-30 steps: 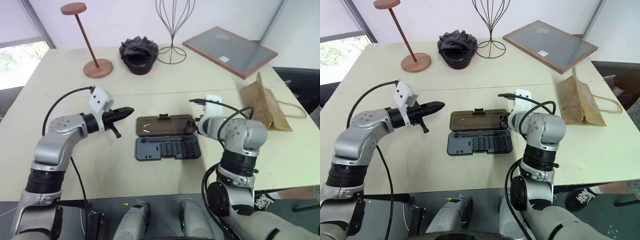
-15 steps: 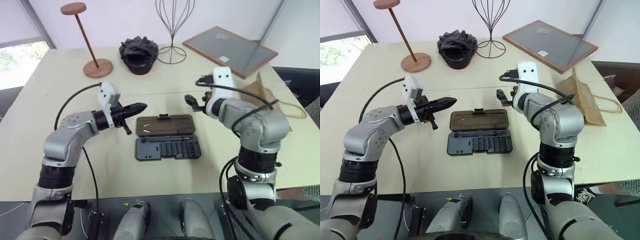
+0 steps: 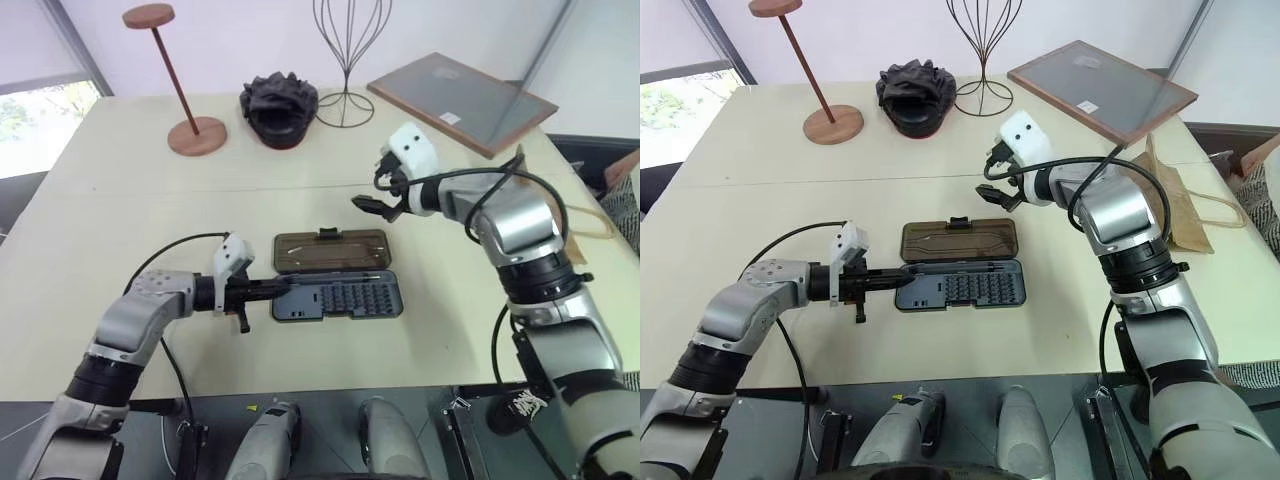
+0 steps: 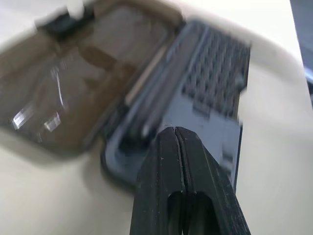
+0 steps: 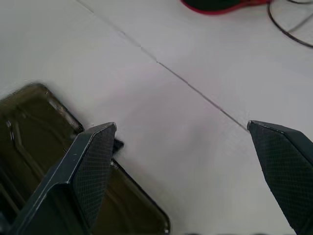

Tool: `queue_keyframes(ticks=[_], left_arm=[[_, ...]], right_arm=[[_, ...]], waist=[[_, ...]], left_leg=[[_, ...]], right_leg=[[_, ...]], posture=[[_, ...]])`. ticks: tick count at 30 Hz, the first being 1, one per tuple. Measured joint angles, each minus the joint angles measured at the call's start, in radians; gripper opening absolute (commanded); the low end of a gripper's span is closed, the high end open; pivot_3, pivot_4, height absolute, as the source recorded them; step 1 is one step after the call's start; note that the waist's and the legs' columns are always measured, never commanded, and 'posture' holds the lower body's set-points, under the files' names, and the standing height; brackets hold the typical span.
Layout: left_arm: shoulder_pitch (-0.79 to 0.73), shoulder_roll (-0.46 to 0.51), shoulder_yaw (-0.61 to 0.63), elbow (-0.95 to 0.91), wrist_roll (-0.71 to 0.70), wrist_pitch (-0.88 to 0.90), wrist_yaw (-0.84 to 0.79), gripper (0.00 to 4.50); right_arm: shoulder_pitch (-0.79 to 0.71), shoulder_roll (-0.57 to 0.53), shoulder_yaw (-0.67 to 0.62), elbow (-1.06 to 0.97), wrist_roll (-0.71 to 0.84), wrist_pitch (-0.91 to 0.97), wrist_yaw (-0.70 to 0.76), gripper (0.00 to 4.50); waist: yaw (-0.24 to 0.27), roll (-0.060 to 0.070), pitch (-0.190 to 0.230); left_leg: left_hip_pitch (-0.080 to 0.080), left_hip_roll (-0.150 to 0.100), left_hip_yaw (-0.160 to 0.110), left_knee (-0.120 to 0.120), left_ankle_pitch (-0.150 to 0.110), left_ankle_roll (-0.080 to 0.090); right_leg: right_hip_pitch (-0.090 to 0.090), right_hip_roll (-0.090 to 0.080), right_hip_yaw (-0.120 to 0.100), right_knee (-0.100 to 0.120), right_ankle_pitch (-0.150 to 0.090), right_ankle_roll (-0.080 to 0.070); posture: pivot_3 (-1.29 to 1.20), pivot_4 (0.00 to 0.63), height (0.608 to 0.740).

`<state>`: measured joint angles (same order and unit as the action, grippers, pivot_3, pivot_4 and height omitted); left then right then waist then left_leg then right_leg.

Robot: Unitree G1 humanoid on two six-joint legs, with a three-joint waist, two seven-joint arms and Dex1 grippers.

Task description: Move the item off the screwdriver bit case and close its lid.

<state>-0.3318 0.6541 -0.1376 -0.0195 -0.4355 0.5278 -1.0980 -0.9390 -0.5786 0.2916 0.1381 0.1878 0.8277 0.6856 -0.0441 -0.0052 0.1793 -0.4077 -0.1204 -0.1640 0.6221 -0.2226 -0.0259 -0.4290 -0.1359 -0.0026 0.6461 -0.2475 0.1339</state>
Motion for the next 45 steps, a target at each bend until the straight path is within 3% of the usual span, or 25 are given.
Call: queue_keyframes(ticks=[11, 21, 24, 30, 31, 34, 45], left_arm=[[-0.001, 0.006, -0.010, 0.079, 0.044, -0.146, -0.081, 0.00], [0.001, -0.010, -0.013, 0.073, 0.065, -0.167, -0.065, 0.00], [0.012, -0.011, -0.012, 0.056, 0.067, -0.166, -0.049, 0.00], [0.029, -0.011, -0.005, 0.038, 0.071, -0.168, -0.024, 0.00], [0.032, -0.010, -0.001, 0.039, 0.074, -0.169, -0.019, 0.00], [0.037, -0.013, 0.003, 0.044, 0.079, -0.172, -0.011, 0.00], [0.012, -0.045, 0.001, 0.085, 0.099, -0.194, -0.010, 0.00]], right_arm=[[0.004, 0.001, 0.091, 0.121, -0.085, -0.098, 0.182, 4.49], [-0.093, 0.108, 0.084, 0.540, -0.165, -0.287, 0.212, 4.49], [-0.110, 0.122, 0.075, 0.631, -0.183, -0.338, 0.214, 3.67], [-0.117, 0.136, 0.078, 0.670, -0.208, -0.411, 0.288, 0.64], [-0.119, 0.125, 0.087, 0.661, -0.220, -0.423, 0.310, 0.31], [-0.107, 0.110, 0.092, 0.633, -0.251, -0.432, 0.346, 0.01], [-0.011, 0.083, 0.091, 0.445, -0.326, -0.478, 0.332, 0.01]], waist=[[0.002, 0.000, 0.000], [0.001, 0.000, -0.001], [0.001, 0.000, -0.001], [-0.001, 0.001, -0.001], [-0.001, 0.000, -0.002], [-0.003, 0.000, -0.002], [-0.002, 0.000, -0.002]], left_leg=[[0.000, 0.000, 0.000, 0.000, 0.000, 0.000], [0.002, 0.000, 0.000, 0.000, 0.000, -0.001], [0.002, 0.000, 0.000, 0.000, 0.000, -0.001], [0.003, 0.001, -0.001, 0.000, 0.001, -0.001], [0.005, 0.001, -0.001, 0.000, 0.001, -0.001], [0.012, 0.003, 0.000, -0.003, 0.000, -0.001], [0.018, 0.006, 0.001, -0.007, 0.001, -0.002]], right_leg=[[0.000, 0.000, 0.000, 0.000, 0.000, 0.000], [0.001, 0.000, 0.000, 0.001, 0.000, -0.001], [0.001, 0.000, 0.000, 0.001, 0.000, -0.001], [0.002, 0.001, 0.000, 0.002, 0.001, -0.002], [0.003, 0.002, 0.000, 0.002, 0.001, -0.002], [0.009, 0.003, 0.000, 0.001, 0.001, -0.002], [0.013, 0.005, 0.001, 0.001, 0.001, -0.003]], posture=[[0.00, 0.150, 0.734], [0.00, 0.150, 0.734], [0.00, 0.150, 0.734], [0.00, 0.150, 0.734], [0.00, 0.150, 0.734], [0.00, 0.150, 0.734], [0.00, 0.150, 0.734]])
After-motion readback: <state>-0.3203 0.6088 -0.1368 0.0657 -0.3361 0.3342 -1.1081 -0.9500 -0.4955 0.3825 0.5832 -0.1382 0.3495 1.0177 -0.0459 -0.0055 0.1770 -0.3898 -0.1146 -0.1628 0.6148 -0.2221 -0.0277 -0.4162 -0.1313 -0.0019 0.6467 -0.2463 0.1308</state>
